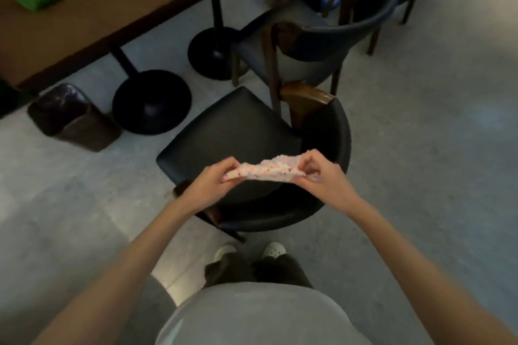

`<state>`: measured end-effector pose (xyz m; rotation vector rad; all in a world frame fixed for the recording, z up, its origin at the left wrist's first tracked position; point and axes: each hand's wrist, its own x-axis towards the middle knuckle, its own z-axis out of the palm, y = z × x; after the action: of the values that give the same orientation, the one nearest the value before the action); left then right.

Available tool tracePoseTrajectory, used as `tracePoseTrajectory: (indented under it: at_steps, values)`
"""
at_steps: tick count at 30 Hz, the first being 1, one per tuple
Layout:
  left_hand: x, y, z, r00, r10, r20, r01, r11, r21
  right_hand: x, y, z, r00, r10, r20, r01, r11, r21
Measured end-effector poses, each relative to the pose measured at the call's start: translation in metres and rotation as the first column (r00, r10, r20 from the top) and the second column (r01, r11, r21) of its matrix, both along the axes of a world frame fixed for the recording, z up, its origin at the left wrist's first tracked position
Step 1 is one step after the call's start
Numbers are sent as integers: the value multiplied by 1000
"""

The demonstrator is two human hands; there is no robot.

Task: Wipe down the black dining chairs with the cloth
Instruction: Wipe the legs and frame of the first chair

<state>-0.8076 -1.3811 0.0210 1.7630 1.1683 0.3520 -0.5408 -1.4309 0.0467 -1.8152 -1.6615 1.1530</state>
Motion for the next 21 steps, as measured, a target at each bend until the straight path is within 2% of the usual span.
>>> tracePoseTrajectory:
  at_steps: [4, 6, 10, 14, 16, 18, 19, 20, 21]
  values:
    - [-21, -48, -23, 993, -42, -112, 26, 989, -143, -3, -22, -27, 973, 226, 54, -215, 964, -158]
    - [-27, -66, -26, 995, 16, -103, -35, 982, -185, -3, -29, -30, 957, 278, 83, -261, 950, -172]
    - [-28, -77, -31, 962, 258, -93, -270, 950, -156, -9, -30, -24, 976, 196, 99, -182, 974, -135]
    - [-14, -68, -47, 900, 334, -281, -385, 911, -149, -30, -21, -37, 968, 72, 241, -72, 997, -10]
    - [-7, -65, -51, 869, 374, -324, -433, 891, -134, -41, -16, -50, 902, 63, 428, -40, 997, -62]
    - [-4, -66, -52, 851, 391, -351, -448, 889, -94, -50, -16, -63, 716, 187, 673, -188, 980, -72]
    - [-3, -68, -52, 843, 398, -361, -447, 892, -62, -56, -17, -68, 653, 233, 721, -296, 954, -41]
    - [-4, -71, -53, 838, 405, -366, -447, 894, -34, -64, -18, -70, 640, 281, 715, -390, 921, -14]
    - [-5, -74, -55, 835, 416, -360, -452, 892, -16, -73, -19, -70, 665, 357, 657, -459, 888, -18]
